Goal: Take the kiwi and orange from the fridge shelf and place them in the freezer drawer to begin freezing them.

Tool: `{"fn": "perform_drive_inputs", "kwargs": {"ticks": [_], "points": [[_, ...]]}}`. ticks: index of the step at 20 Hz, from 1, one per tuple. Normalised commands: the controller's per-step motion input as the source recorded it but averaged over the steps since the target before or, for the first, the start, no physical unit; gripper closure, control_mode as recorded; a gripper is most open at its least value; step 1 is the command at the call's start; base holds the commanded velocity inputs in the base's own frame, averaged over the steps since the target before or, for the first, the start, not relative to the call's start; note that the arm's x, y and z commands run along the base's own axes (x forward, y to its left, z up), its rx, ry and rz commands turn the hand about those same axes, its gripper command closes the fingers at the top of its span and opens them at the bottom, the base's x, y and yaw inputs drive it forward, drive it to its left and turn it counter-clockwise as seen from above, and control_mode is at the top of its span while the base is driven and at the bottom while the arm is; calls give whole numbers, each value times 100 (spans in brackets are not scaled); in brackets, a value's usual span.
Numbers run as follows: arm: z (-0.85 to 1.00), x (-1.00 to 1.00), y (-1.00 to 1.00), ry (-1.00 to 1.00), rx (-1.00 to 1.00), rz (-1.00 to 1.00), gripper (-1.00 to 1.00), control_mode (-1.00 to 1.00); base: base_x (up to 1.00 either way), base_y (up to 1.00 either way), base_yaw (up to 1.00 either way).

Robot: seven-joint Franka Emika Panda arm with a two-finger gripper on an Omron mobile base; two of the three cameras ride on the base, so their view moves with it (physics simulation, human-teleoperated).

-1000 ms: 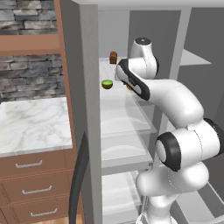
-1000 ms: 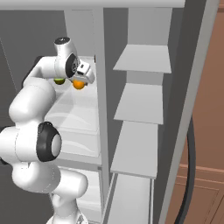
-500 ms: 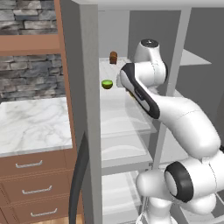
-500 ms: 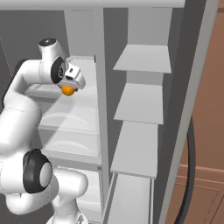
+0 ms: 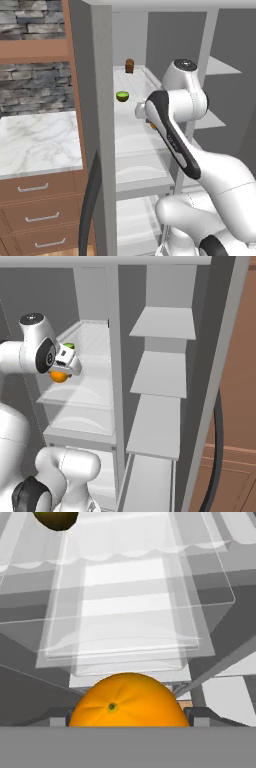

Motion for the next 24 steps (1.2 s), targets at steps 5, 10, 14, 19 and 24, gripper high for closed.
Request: {"fn": "perform_drive_inputs", "kwargs": {"ticks": [5, 10, 14, 19, 24], "points": [[-5, -24, 0, 3, 4, 0, 100, -100, 0, 0, 0], [0, -9, 1, 0, 0, 0, 100, 100, -7, 2, 0], [0, 0, 0, 0, 0, 0, 100, 100, -50, 24, 0], [0, 0, 0, 0, 0, 0, 100, 100, -68, 14, -7], [0, 0, 0, 0, 0, 0, 100, 100, -70, 10, -19]]}}
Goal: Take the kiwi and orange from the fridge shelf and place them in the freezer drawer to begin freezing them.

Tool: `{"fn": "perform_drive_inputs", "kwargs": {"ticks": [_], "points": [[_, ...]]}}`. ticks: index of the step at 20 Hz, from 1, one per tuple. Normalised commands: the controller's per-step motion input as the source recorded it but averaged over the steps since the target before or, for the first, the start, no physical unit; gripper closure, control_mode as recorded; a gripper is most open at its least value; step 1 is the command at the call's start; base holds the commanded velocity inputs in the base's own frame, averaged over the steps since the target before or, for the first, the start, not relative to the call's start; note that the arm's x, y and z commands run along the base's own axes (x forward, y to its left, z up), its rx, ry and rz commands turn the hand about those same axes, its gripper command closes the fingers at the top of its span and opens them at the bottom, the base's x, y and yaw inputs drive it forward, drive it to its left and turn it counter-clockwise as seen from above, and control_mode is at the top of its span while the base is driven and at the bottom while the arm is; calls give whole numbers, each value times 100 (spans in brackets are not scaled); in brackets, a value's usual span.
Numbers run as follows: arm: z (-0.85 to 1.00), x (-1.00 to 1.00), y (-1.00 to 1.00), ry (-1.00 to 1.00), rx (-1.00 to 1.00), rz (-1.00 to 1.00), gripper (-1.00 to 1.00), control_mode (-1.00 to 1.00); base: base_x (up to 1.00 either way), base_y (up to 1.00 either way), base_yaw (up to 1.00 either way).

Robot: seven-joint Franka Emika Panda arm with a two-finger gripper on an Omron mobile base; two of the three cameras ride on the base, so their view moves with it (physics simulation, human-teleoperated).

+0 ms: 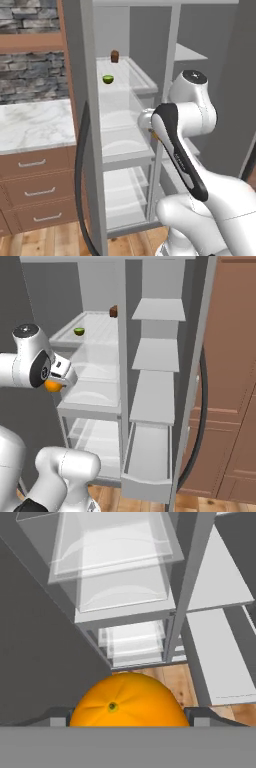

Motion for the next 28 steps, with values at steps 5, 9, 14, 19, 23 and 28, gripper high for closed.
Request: {"fn": "perform_drive_inputs", "kwargs": {"ticks": [5, 9, 14, 19, 23, 28], "points": [[0, 0, 0, 0, 0, 0, 100, 100, -57, 4, -22], [0, 0, 0, 0, 0, 0, 100, -100, -14, 0, -10], [-7, 0, -24, 0, 1, 0, 100, -100, 0, 0, 0], [-25, 0, -96, 9, 4, -9, 100, -100, 0, 0, 0], [-45, 25, -100, 34, 8, -29, 100, -100, 0, 0, 0], [-59, 37, -76, 37, 1, -33, 100, -100, 0, 0, 0]]}}
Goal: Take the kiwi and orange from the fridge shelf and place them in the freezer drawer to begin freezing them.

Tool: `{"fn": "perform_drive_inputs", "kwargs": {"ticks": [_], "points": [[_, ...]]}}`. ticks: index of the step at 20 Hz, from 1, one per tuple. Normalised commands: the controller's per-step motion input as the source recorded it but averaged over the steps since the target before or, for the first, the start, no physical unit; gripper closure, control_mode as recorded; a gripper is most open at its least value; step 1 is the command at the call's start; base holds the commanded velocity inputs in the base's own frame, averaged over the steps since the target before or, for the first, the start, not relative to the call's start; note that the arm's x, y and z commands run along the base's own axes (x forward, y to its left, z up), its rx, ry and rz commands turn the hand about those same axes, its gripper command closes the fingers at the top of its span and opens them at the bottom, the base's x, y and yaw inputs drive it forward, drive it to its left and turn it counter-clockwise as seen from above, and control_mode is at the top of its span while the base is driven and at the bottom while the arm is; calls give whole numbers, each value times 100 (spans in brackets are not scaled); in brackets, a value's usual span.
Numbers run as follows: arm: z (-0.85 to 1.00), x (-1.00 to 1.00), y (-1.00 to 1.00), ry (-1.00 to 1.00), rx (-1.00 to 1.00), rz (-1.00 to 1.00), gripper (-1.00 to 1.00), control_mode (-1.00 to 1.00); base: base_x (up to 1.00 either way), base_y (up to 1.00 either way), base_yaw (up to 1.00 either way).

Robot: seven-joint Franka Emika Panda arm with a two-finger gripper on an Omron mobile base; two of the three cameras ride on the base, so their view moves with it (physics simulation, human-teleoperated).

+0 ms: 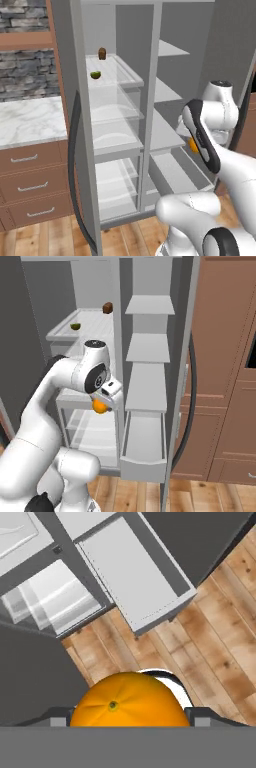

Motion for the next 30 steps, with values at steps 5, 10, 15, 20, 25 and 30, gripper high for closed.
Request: {"fn": "perform_drive_inputs", "kwargs": {"ticks": [5, 10, 15, 20, 25, 30], "points": [[-51, 52, -24, 20, -1, -33, 100, -100, 0, 0, 0], [-53, 20, -33, 3, 0, -25, 100, -100, 0, 0, 0], [-80, 24, -53, 2, 0, -20, 100, -100, 0, 0, 0], [-56, 36, -15, 0, -6, -11, 100, -100, 0, 0, 0], [-79, 26, -31, 0, -5, -4, 100, -100, 0, 0, 0], [-52, 27, -19, 0, -1, 0, 100, -100, 0, 0, 0]]}}
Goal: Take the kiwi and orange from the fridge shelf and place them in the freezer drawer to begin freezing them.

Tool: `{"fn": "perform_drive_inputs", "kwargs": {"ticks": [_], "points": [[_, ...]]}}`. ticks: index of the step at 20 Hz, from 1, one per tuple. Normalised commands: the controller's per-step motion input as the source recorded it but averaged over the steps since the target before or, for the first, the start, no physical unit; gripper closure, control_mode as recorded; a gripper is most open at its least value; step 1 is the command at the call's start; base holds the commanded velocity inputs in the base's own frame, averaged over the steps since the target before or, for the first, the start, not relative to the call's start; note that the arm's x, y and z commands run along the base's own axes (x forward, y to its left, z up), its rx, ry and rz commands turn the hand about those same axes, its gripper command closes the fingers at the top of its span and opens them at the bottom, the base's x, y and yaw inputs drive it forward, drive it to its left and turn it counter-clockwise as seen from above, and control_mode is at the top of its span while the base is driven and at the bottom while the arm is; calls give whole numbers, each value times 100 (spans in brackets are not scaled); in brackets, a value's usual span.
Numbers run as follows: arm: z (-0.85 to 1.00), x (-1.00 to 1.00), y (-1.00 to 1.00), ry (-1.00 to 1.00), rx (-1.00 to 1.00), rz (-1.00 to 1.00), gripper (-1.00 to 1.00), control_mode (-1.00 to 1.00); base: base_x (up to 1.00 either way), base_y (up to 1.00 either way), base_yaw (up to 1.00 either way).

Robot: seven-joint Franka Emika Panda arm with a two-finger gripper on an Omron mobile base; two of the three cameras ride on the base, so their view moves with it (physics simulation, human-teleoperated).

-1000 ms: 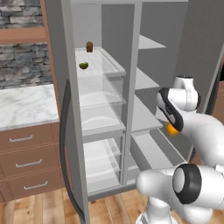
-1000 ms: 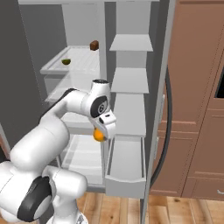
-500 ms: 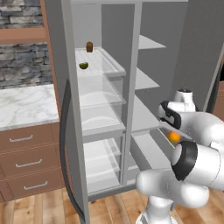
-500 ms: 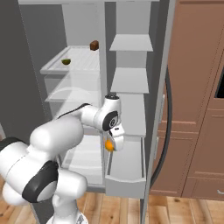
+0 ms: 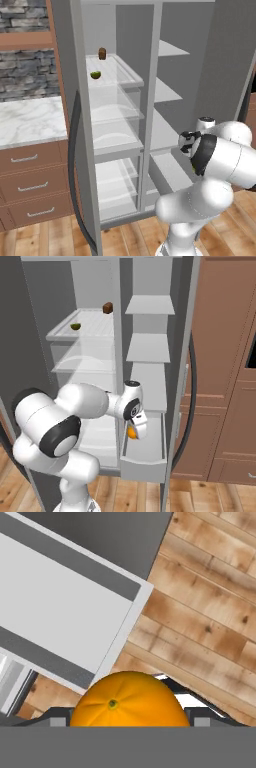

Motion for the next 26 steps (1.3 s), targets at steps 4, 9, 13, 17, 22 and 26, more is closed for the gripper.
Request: {"fn": "perform_drive_inputs", "kwargs": {"ticks": [4, 9, 13, 17, 22, 26], "points": [[-34, 21, -6, 0, 1, 0, 100, -100, 0, 0, 0], [-20, 25, 0, 0, 0, 0, 100, -100, 0, 0, 0], [-43, 27, 0, 0, 0, 0, 100, -100, 0, 0, 0], [-44, 29, -4, 0, 0, 0, 100, -100, 0, 0, 0], [-40, 23, -9, 0, 0, 0, 100, -100, 0, 0, 0], [-48, 15, -9, 0, 0, 0, 100, -100, 0, 0, 0]]}}
